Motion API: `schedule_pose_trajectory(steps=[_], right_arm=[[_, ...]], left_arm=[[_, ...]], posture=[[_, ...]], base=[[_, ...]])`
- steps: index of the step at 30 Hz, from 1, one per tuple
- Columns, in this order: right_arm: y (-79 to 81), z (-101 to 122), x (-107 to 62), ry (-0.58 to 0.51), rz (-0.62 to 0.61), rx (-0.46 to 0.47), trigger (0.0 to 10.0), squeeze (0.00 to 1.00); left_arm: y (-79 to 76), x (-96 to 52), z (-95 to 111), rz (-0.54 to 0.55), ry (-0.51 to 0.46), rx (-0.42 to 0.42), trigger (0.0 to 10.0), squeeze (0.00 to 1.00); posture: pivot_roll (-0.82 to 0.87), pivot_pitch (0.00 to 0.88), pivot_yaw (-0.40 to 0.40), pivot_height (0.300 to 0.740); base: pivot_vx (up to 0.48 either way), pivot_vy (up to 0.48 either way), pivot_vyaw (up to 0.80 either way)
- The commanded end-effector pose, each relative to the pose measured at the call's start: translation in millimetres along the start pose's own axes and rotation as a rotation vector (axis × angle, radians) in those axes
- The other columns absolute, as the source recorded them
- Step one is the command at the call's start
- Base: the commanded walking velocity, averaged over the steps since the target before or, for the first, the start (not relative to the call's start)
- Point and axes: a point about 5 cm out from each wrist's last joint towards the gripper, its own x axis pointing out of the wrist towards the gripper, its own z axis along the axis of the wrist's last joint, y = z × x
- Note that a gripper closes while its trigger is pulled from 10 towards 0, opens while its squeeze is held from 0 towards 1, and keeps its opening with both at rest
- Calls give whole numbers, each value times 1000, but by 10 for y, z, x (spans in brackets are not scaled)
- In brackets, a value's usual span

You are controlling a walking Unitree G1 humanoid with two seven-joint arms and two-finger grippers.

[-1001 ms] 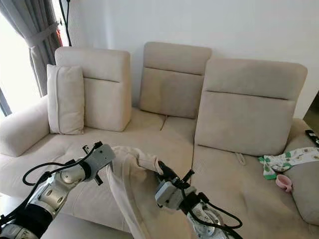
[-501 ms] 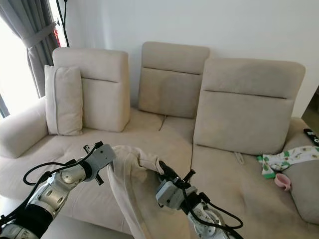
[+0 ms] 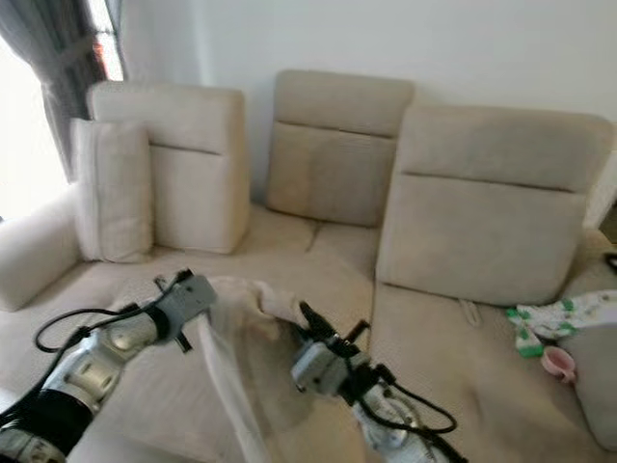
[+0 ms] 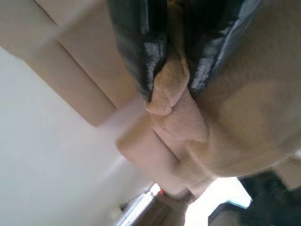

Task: Move the pillow to the sofa from floor

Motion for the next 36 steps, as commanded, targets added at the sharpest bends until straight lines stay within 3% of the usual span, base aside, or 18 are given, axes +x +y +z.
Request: schedule_pose_trajectory(steps=[1, 16, 19, 21, 23, 28, 36], right_arm=[[-67, 177, 120, -105, -23, -16, 10000, 0], [-89, 166, 128, -94, -40, -17, 10000, 0], [-147, 125, 137, -60, -77, -14, 10000, 0], [-317, 22, 161, 28, -184, 12, 10000, 0], [-354, 1, 164, 47, -208, 21, 10000, 0], [-649, -82, 163, 121, -378, 111, 10000, 0], [-685, -103, 143, 139, -404, 142, 10000, 0]], left_arm=[[47, -21, 60, 8, -40, 15, 10000, 0], [56, -5, 80, 15, -44, 16, 10000, 0], [64, 5, 95, 21, -41, 25, 10000, 0], [110, 25, 170, 56, -57, 31, 10000, 0], [122, 29, 192, 64, -64, 30, 10000, 0], [247, 78, 413, 133, -124, 39, 10000, 0], [197, 137, 691, 98, -220, 50, 10000, 0]], posture=[[12, 0, -11, 740], [5, 0, -7, 740], [4, 0, -6, 740], [1, 0, -4, 740], [1, 0, -4, 740], [-4, 0, 1, 740], [-18, 0, 9, 740]], base=[[319, 0, 0], [260, 0, 0], [0, 0, 0], [0, 0, 0], [0, 0, 0], [0, 0, 0], [0, 0, 0]])
